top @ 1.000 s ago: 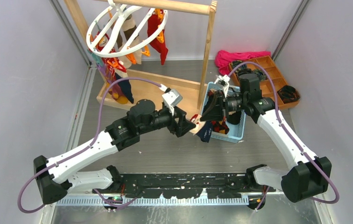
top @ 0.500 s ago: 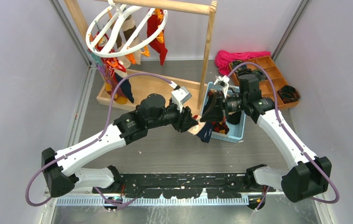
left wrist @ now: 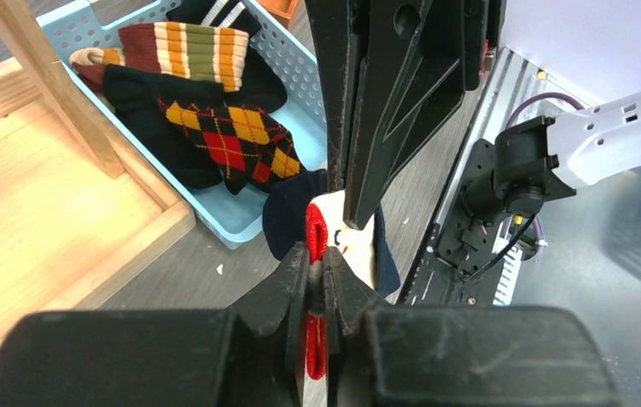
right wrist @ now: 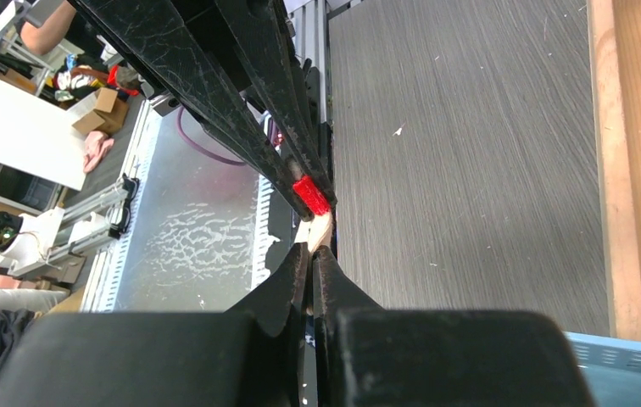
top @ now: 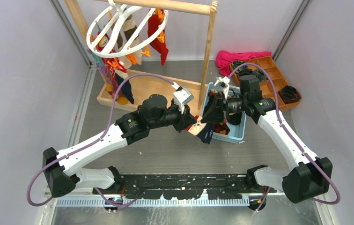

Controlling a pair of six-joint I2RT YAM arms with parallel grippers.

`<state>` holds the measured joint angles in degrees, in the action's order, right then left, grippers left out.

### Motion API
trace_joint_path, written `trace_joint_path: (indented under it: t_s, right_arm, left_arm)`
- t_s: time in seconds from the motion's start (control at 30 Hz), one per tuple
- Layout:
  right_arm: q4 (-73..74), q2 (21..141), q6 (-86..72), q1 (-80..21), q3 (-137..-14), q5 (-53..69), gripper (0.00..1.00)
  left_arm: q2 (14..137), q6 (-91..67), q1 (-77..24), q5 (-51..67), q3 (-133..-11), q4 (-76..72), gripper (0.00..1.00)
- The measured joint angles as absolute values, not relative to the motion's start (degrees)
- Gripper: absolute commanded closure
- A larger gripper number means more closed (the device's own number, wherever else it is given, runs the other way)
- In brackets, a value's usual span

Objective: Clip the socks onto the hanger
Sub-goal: Pick up the sock from the bin.

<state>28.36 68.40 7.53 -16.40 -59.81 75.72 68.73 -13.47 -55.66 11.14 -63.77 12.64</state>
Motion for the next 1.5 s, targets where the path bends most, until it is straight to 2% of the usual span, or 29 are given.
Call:
trace_joint_path:
  t_s: [0.1, 0.27, 0.47, 0.63, 0.7, 1.0, 1.17, 1.27, 1.37, 1.5]
  right_arm:
    - [28.5, 68.4, 7.7, -16.4, -59.8, 75.7, 0.99]
    - [28.9, 68.4, 8.2, -16.4, -59.8, 75.7, 0.97]
    - [31.0, 68.4, 11.0, -16.6, -59.8, 75.7, 0.78]
    - [39.0, 68.4, 19.3, -17.7, -60.9, 74.6, 0.49]
    - [43.0, 68.4, 23.8, -18.5, -62.2, 73.5, 0.41]
    - [51.8, 68.9, 33.6, -21.9, -64.4, 70.5, 0.18]
    - [51.8, 69.3, 33.5, -23.2, -64.4, 68.8, 0.18]
    - [50.7, 69.3, 32.6, -23.6, -64.4, 68.0, 0.24]
    - [49.8, 69.3, 31.8, -24.1, -64.4, 67.3, 0.39]
    - [49.2, 69.3, 31.4, -25.1, -64.4, 66.3, 0.72]
  left_arm:
    - [68.7, -13.7, -55.7, 11.1, -63.5, 12.3, 1.0]
    - [68.6, -14.0, -55.7, 11.2, -63.0, 11.9, 1.0]
    - [68.3, -9.9, -55.7, 13.5, -62.5, 11.9, 1.0]
    - [68.4, -2.2, -54.7, 16.3, -64.1, 17.9, 1.0]
    - [68.8, 1.0, -54.0, 18.2, -66.2, 21.5, 1.0]
    - [73.1, 11.5, -52.7, 25.7, -76.3, 33.1, 1.0]
    - [76.4, 13.5, -52.8, 28.6, -78.7, 36.7, 1.0]
    - [78.1, 14.2, -52.8, 29.8, -80.5, 38.4, 1.0]
    - [79.2, 14.6, -52.8, 30.5, -82.0, 39.4, 1.0]
    - [79.5, 15.4, -52.8, 31.2, -83.2, 40.2, 1.0]
